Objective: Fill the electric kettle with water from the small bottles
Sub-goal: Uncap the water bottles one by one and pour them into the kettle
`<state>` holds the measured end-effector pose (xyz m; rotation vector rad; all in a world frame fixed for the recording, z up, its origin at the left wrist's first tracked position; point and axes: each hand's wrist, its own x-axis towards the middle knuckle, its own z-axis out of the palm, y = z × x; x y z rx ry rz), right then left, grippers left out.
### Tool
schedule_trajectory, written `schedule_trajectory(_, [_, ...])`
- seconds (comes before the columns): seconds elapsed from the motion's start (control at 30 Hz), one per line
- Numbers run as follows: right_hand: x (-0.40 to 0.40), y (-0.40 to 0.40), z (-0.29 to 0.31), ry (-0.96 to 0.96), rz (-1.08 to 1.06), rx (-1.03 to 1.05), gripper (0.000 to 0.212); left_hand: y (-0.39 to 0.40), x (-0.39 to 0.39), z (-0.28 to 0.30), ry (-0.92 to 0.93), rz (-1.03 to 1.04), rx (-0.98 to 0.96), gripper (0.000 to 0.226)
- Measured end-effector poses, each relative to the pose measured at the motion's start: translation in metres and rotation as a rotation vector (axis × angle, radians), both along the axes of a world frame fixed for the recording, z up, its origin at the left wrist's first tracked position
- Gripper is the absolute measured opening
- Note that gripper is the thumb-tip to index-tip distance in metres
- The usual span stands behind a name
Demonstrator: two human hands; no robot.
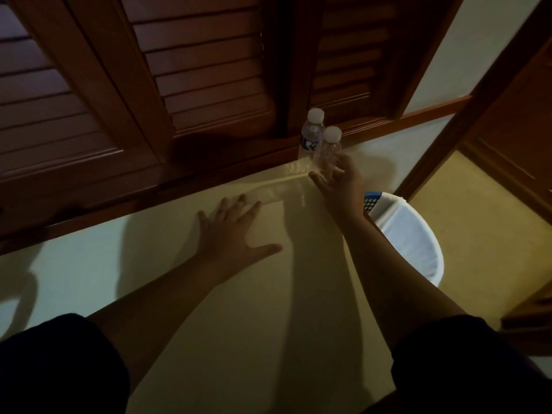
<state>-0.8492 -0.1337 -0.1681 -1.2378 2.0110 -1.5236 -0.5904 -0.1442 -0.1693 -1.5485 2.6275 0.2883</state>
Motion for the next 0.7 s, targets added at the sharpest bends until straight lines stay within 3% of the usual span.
schedule_trajectory(0.43, [-0.005, -0.004, -0.004, 0.032, 0.016, 0.049, 0.065, -0.001, 0.001, 0.004, -0.014, -0.006, 0.027, 0.116])
schedule_trajectory(0.57, [-0.006, 0.007, 0.0, 0.024, -0.021, 0.058, 0.093, -0.005, 0.003, 0.013, -0.012, -0.003, 0.077, 0.112])
schedule_trajectory(0.63, [-0.001, 0.022, 0.008, 0.011, -0.075, 0.037, 0.1, -0.007, 0.009, 0.022, 0.068, 0.008, 0.112, 0.104])
schedule_trajectory(0.7, [0.02, 0.046, 0.024, 0.028, -0.132, -0.019, 0.094, -0.002, 0.024, 0.036, 0.216, 0.015, 0.169, 0.097])
